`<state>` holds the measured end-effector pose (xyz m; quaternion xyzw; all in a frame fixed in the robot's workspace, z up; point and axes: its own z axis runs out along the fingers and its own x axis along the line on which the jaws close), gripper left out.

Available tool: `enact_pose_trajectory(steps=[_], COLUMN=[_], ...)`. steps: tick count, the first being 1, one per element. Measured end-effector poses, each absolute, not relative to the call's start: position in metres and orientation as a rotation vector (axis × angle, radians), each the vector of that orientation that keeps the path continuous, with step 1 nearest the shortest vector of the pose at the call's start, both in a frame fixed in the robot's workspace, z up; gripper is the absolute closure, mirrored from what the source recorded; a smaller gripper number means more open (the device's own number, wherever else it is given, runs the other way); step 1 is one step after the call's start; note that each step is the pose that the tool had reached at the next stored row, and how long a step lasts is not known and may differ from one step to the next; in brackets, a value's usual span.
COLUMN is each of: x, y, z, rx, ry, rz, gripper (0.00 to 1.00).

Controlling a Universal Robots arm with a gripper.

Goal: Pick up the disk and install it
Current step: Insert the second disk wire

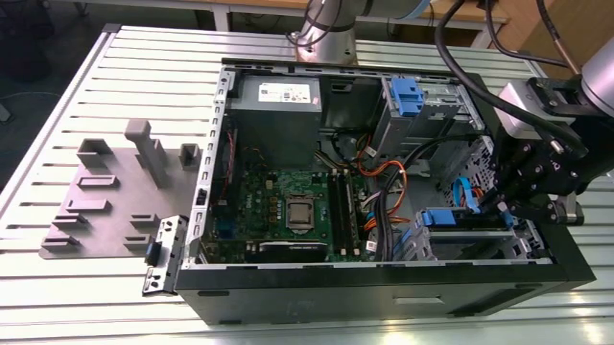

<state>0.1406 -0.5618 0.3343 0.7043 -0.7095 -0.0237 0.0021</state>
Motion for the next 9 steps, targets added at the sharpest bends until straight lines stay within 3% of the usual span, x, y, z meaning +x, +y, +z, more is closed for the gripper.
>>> enact_pose_trajectory(steps=[9], x=[0.1406], y=[-0.5634], z=[0.3342], rx=[2.210], ry=[-2.226], rz=[-0.074], gripper=[0.84])
